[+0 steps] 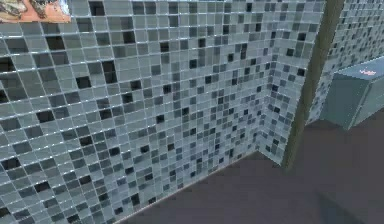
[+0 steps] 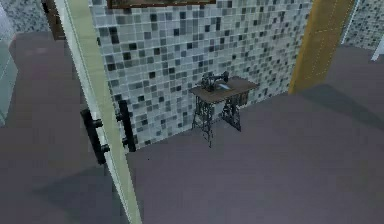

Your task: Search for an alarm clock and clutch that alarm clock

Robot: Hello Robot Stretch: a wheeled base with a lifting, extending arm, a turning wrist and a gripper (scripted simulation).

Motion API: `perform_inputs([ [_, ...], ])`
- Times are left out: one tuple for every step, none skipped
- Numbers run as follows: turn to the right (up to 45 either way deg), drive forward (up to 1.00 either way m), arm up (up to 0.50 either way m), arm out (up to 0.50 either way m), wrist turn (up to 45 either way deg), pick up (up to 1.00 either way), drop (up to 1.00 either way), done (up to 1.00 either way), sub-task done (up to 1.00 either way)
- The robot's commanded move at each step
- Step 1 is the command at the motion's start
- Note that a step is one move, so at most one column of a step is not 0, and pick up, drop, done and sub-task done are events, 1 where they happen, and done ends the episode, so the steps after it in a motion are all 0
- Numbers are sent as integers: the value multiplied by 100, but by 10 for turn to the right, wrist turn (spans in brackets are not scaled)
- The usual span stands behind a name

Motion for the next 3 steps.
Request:
perform_inputs([
  [120, 0, 0, 0, 0, 0, 0, 0, 0],
  [0, 65, 0, 0, 0, 0, 0, 0, 0],
  [420, 0, 0, 0, 0, 0, 0, 0, 0],
])
